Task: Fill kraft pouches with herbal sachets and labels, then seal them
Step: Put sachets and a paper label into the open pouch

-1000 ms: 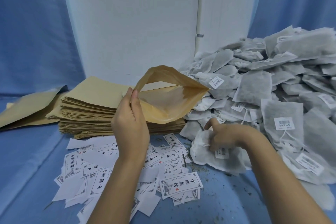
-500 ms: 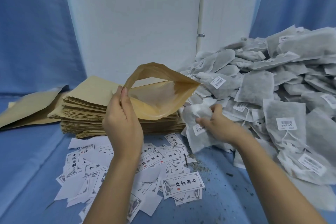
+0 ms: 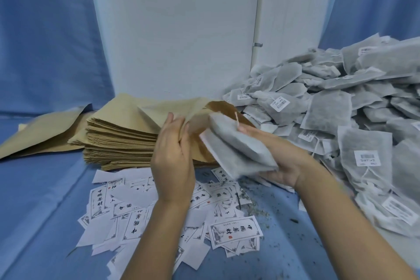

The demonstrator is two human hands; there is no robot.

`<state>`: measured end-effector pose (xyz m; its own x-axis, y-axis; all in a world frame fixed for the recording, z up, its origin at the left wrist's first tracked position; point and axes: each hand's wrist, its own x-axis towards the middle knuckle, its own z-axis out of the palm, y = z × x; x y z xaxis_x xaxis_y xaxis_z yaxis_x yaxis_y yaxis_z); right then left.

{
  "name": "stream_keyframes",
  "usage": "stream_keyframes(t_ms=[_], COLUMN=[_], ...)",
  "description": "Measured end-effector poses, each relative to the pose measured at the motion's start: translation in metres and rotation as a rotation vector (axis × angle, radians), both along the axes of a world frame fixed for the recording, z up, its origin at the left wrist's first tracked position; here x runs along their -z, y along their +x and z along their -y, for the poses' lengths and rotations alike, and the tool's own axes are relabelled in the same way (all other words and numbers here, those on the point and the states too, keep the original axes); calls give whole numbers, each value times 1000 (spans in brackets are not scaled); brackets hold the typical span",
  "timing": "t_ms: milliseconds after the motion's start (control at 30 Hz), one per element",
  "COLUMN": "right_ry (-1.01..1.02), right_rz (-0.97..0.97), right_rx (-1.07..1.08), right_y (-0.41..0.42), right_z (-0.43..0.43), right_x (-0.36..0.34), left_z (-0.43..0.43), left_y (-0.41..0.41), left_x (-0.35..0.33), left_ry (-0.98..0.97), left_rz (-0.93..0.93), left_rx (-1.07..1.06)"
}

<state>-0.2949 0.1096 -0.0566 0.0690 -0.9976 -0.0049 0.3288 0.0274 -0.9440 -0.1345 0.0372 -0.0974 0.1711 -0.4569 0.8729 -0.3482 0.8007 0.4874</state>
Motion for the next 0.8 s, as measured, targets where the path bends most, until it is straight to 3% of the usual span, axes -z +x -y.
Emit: stream_keyframes(t_ms=[67, 200, 467, 567, 700, 800], right_ry=[67, 101, 166, 129, -68, -166], right_rz=[48, 41, -315, -549, -1213, -1306], right_rx=[148, 165, 465, 476, 656, 690], right_y=[10, 31, 64, 69, 67, 67], right_z=[8, 20, 82, 87, 66, 57], right_x=[0, -4, -18, -17, -10, -11], left_z=[-2, -4, -5, -5, 2, 0], left_y=[-4, -9, -8, -9, -4, -3], left_x=[4, 7, 3, 0, -3, -1], left_ry=[-1, 8, 161, 220, 295, 269], left_rz=[71, 104, 8, -1, -21, -10], left_rx=[-23, 1, 72, 60, 4, -18])
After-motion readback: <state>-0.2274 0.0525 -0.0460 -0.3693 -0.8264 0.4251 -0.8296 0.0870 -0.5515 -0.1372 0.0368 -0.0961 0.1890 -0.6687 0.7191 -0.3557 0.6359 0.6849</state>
